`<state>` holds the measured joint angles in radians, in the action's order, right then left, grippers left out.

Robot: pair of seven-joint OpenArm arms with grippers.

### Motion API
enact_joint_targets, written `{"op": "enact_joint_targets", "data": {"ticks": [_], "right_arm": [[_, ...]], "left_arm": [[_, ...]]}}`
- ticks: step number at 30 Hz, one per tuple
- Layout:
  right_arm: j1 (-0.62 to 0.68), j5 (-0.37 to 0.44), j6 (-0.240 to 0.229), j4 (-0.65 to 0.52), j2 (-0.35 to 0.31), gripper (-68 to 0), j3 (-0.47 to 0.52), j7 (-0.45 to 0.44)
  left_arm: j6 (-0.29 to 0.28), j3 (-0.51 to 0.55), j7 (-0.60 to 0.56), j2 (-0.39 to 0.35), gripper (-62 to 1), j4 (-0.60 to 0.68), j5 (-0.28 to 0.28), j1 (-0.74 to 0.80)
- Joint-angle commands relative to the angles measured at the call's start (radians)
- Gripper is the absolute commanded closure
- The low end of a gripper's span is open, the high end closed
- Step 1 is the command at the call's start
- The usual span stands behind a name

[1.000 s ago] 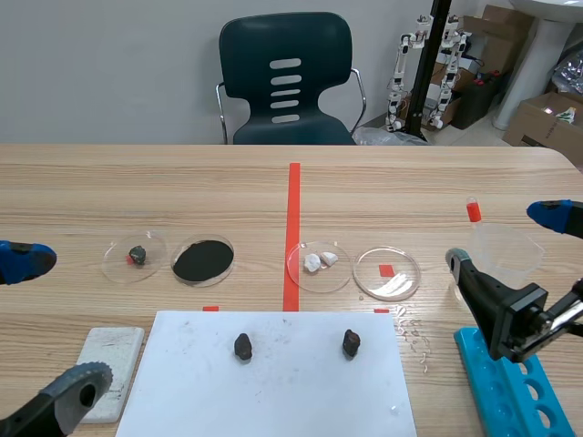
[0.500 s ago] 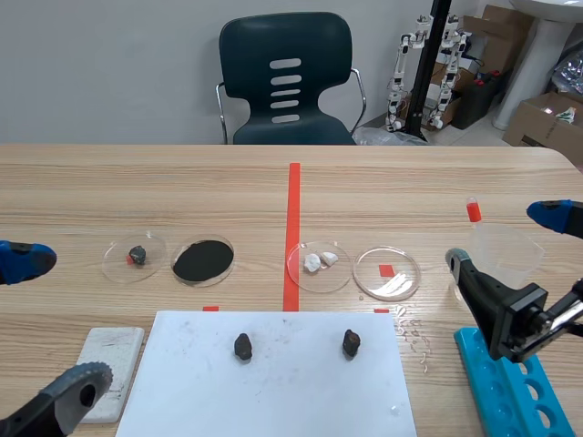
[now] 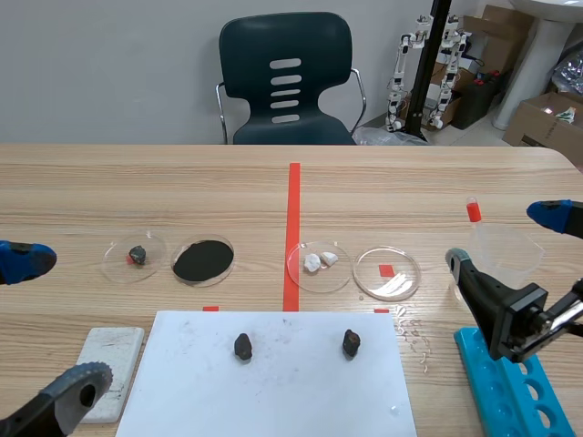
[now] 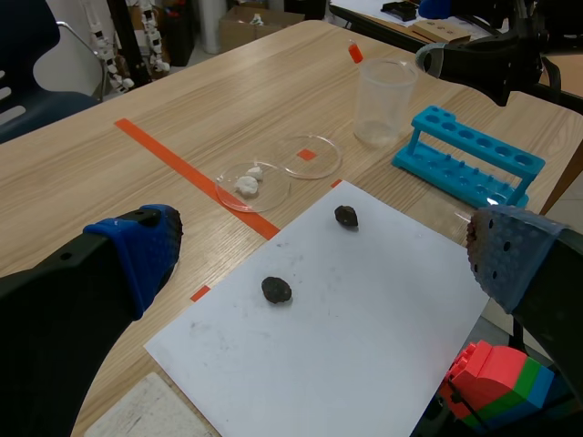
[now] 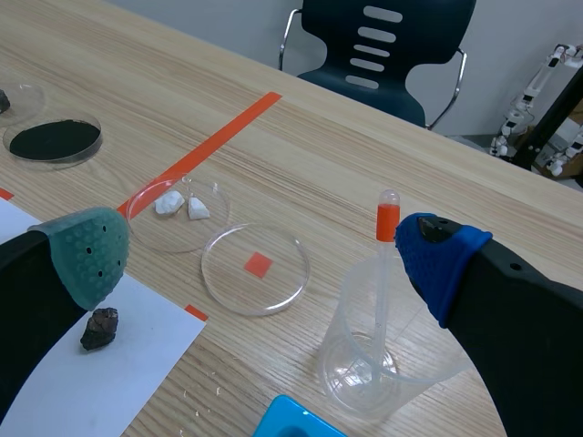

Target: Put the dropper in the beaker

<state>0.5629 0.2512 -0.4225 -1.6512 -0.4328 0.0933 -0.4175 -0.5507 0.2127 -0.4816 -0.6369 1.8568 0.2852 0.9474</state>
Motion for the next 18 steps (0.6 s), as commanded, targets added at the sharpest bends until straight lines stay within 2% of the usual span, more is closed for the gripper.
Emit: {"op": "enact_joint_targets", "data": {"ticks": [1, 18], "right_arm": [[-0.009, 0.009, 0.005, -0.004, -0.013, -61.0, 0.003, -0.015], [-0.009, 0.009, 0.011, -0.004, -0.013, -61.1, 0.003, -0.015]], "left_arm": [[-0.001, 0.003, -0.014, 0.005, -62.3, 0.008, 0.010, -0.001], [-0.001, 0.003, -0.014, 0.005, -62.3, 0.008, 0.010, -0.001]]}}
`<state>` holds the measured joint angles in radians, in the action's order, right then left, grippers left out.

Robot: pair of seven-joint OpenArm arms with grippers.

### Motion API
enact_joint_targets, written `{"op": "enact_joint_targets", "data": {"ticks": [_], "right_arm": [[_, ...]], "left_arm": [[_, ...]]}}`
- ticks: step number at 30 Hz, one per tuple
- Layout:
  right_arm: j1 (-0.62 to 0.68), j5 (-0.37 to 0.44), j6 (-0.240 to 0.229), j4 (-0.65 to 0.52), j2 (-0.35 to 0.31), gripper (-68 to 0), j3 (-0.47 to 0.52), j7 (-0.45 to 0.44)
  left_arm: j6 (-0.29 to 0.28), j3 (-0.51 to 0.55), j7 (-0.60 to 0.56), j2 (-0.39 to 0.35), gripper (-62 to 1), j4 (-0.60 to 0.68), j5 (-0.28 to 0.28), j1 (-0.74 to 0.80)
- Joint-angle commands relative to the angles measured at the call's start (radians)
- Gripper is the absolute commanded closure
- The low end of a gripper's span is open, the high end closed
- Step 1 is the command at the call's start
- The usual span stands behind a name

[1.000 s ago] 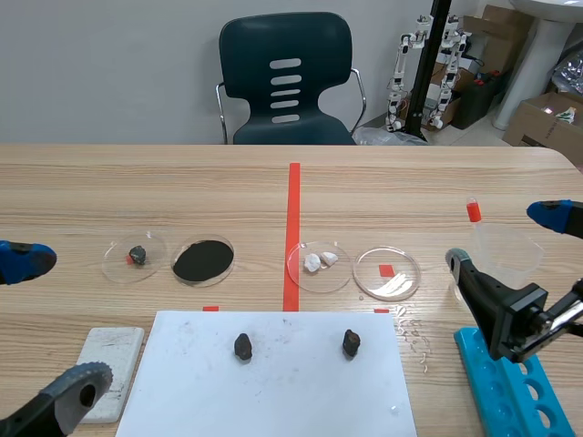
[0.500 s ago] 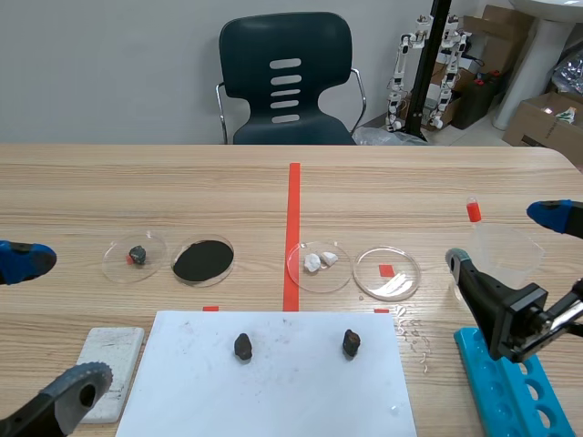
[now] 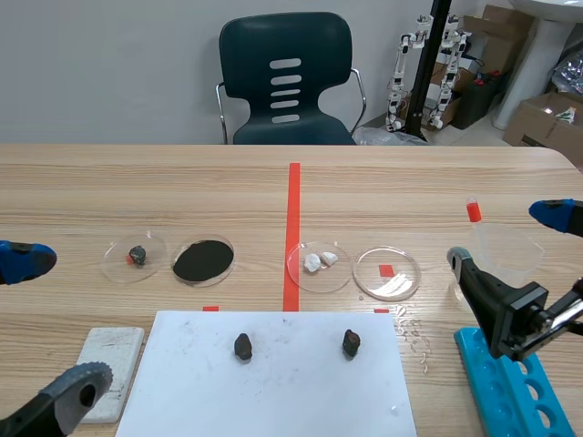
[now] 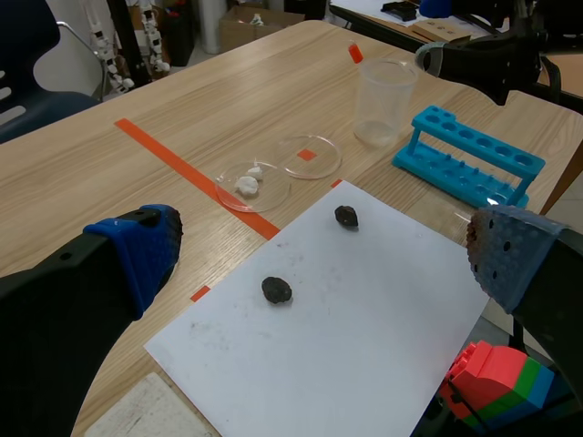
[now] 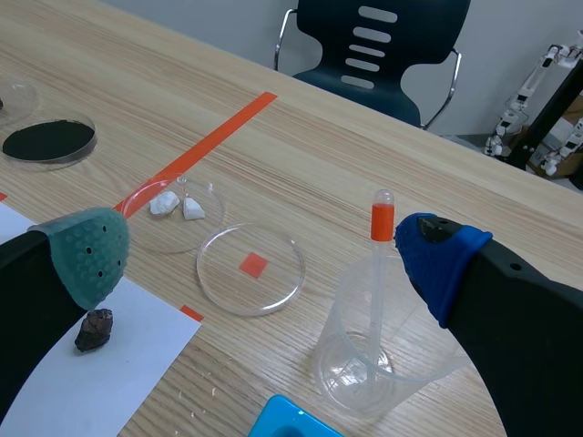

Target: Put the dropper in the beaker

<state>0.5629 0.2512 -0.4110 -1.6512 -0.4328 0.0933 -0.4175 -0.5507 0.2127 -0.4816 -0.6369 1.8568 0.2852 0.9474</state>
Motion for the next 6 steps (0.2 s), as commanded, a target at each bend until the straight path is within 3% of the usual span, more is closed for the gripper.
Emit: {"op": "enact_joint_targets", "data": {"ticks": [1, 6], "right_arm": [[-0.009, 0.009, 0.000, -0.004, -0.013, -61.1, 0.003, -0.015], [-0.009, 0.009, 0.000, -0.004, -0.013, -61.0, 0.003, -0.015]], "left_arm": [[-0.001, 0.003, -0.014, 0.005, -62.3, 0.008, 0.010, -0.001], [-0.001, 0.003, -0.014, 0.005, -62.3, 0.008, 0.010, -0.001]]}}
